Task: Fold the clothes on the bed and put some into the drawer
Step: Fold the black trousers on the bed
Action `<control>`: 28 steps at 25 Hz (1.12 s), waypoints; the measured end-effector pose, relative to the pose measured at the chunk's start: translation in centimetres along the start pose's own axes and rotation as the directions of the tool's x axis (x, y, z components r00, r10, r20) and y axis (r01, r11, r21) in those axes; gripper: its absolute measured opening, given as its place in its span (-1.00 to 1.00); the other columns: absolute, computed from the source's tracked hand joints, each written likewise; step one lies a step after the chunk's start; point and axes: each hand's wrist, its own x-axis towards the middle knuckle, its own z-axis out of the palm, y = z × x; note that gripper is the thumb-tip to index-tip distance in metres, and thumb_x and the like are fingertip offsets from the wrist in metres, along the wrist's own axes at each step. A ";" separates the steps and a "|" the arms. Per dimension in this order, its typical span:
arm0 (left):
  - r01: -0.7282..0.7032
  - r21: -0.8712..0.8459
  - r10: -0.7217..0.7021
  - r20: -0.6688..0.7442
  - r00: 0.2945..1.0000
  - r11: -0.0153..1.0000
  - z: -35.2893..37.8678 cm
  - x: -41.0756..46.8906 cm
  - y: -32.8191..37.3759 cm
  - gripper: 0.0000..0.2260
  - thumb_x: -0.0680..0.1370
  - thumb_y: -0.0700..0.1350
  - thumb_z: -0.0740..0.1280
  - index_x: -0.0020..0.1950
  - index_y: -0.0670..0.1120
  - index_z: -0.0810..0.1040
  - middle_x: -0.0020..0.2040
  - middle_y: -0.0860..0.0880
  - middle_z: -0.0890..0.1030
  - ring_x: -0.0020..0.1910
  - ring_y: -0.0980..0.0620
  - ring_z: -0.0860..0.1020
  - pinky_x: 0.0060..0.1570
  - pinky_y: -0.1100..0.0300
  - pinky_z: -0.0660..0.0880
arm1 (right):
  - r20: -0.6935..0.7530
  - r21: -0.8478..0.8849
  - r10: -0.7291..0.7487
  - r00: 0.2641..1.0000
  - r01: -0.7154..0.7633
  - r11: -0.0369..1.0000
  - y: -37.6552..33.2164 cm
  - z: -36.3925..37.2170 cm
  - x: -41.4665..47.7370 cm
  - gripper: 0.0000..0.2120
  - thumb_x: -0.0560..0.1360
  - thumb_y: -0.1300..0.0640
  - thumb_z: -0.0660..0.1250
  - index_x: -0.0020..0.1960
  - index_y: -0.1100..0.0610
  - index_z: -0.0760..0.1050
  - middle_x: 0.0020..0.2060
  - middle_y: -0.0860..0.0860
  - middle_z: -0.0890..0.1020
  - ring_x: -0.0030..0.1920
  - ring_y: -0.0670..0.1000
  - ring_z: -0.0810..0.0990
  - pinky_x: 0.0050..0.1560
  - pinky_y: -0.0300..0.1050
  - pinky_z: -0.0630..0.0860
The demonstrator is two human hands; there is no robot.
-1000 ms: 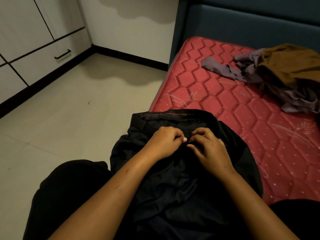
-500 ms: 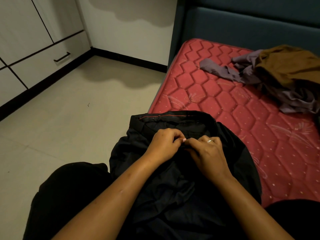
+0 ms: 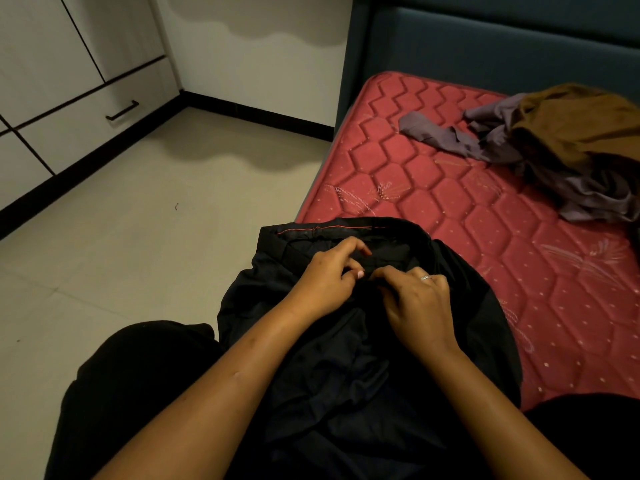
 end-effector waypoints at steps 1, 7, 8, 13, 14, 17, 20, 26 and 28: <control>0.000 -0.007 0.000 -0.002 1.000 1.000 0.0 0.0 0.0 -0.75 0.52 -0.31 0.30 0.15 -0.07 0.48 -0.16 0.05 0.66 -0.10 0.14 0.60 0.01 0.39 0.42 | 0.001 0.004 0.012 1.000 -0.012 1.000 0.0 -0.1 0.0 -0.83 0.43 0.12 0.28 -0.01 -0.05 0.54 -0.33 -0.10 0.61 -0.25 0.02 0.55 -0.18 -0.11 0.21; 0.034 0.108 -0.044 0.093 0.995 0.994 -0.8 0.0 0.2 -0.81 0.54 -0.20 0.32 0.13 0.00 0.49 -0.08 0.10 0.63 -0.03 0.14 0.56 0.15 0.18 0.40 | 0.165 0.216 -0.059 0.985 0.022 0.976 0.9 -0.2 0.4 -0.65 0.41 0.24 0.26 0.08 -0.14 0.45 -0.14 -0.16 0.63 -0.16 -0.01 0.48 -0.07 -0.03 0.38; 0.025 0.260 -0.063 0.138 0.988 0.965 -1.1 0.0 0.0 -0.79 0.55 -0.11 0.33 0.18 0.03 0.48 0.00 0.11 0.61 0.06 0.12 0.52 0.24 0.09 0.33 | 0.175 0.236 -0.068 0.982 0.025 0.971 1.1 -0.2 0.4 -0.63 0.41 0.25 0.23 0.09 -0.16 0.43 -0.11 -0.17 0.63 -0.16 -0.03 0.45 -0.06 -0.01 0.40; 0.040 0.536 -0.176 0.206 0.963 0.843 -1.8 0.0 -0.9 -0.74 0.57 0.10 0.28 0.24 0.14 0.51 0.26 0.12 0.53 0.32 0.05 0.32 0.36 -0.01 0.01 | 0.251 0.292 -0.045 0.967 -0.032 0.956 1.6 -0.2 0.6 -0.76 0.46 0.14 0.39 0.04 -0.16 0.53 -0.10 -0.25 0.63 -0.14 -0.11 0.44 0.00 0.03 0.46; 0.046 0.492 -0.165 0.201 0.966 0.869 -1.6 0.0 -0.9 -0.74 0.57 0.10 0.28 0.25 0.14 0.52 0.27 0.13 0.52 0.32 0.06 0.32 0.34 0.01 0.01 | 0.250 0.284 -0.051 0.967 -0.023 0.959 1.5 -0.3 0.6 -0.82 0.45 0.05 0.43 0.01 -0.16 0.55 -0.12 -0.24 0.64 -0.14 -0.10 0.46 0.00 0.01 0.45; 0.045 0.424 -0.134 0.182 0.974 0.904 -1.0 0.2 -0.7 -0.74 0.57 0.07 0.29 0.26 0.14 0.53 0.25 0.14 0.51 0.31 0.08 0.33 0.32 0.01 0.03 | 0.196 0.241 -0.029 0.980 -0.019 0.970 1.2 -0.4 0.4 -0.87 0.44 -0.10 0.38 -0.05 -0.12 0.58 -0.16 -0.20 0.65 -0.13 -0.05 0.51 -0.04 -0.05 0.40; 0.044 0.384 -0.122 0.183 0.976 0.922 -0.7 0.2 -0.8 -0.75 0.57 0.03 0.30 0.25 0.12 0.54 0.21 0.14 0.52 0.29 0.09 0.35 0.30 0.04 0.05 | 0.165 0.258 0.063 0.984 -0.104 0.961 1.1 -0.5 0.5 -0.88 0.44 -0.04 0.43 -0.06 -0.06 0.57 -0.22 -0.19 0.61 -0.16 -0.05 0.52 -0.04 -0.05 0.41; -0.047 0.360 -0.026 0.196 0.980 0.932 -1.1 0.4 -0.6 -0.79 0.56 -0.01 0.33 0.19 0.03 0.59 -0.02 0.17 0.45 0.20 0.05 0.43 0.24 0.13 0.14 | 0.149 0.117 0.148 0.978 -0.166 0.979 0.5 -1.2 0.8 -0.88 0.43 0.03 0.43 -0.09 -0.05 0.51 -0.29 -0.19 0.51 -0.13 0.00 0.54 -0.01 -0.04 0.28; -0.085 0.362 0.013 0.199 0.980 0.928 -1.2 0.5 -0.6 -0.79 0.56 -0.02 0.33 0.17 0.01 0.60 -0.04 0.18 0.45 0.17 0.04 0.45 0.25 0.13 0.17 | 0.133 0.033 0.186 0.973 -0.192 0.981 0.1 -1.3 0.8 -0.86 0.44 0.03 0.41 -0.06 -0.04 0.47 -0.26 -0.13 0.56 -0.10 0.02 0.55 -0.01 -0.06 0.20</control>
